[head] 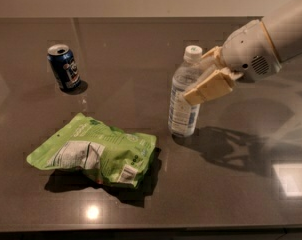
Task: Move blue plastic bottle near green rice chip bag
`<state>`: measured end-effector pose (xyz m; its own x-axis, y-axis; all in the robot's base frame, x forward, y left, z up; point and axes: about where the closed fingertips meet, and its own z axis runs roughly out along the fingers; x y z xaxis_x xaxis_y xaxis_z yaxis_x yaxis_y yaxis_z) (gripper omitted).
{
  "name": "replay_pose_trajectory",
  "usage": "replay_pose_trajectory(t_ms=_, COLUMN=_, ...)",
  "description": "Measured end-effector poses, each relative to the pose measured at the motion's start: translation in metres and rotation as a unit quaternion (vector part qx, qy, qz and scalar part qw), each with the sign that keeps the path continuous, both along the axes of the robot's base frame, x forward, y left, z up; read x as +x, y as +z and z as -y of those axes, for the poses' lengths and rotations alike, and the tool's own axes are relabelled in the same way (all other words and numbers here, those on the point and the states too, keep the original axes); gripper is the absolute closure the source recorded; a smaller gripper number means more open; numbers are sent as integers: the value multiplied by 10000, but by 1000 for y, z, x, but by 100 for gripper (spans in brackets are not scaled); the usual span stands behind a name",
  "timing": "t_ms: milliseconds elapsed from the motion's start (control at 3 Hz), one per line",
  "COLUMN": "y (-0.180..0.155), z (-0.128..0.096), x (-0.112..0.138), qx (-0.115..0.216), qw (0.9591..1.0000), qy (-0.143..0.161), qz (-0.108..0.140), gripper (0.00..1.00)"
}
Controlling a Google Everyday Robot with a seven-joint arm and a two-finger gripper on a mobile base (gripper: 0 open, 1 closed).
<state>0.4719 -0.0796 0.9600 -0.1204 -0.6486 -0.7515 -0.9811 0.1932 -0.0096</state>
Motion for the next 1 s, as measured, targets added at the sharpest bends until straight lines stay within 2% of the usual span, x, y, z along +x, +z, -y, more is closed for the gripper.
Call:
replay_pose_trajectory(t_ms=333, y=-7, z=-2, x=-11, qx=53, qw=9999, qy=53, qz=-85, gripper=100)
replay_pose_trajectory(t_ms=1000, y=-12, z=-19, x=-22, qx=243, qw=9995, qy=183, qz=-54, gripper=100)
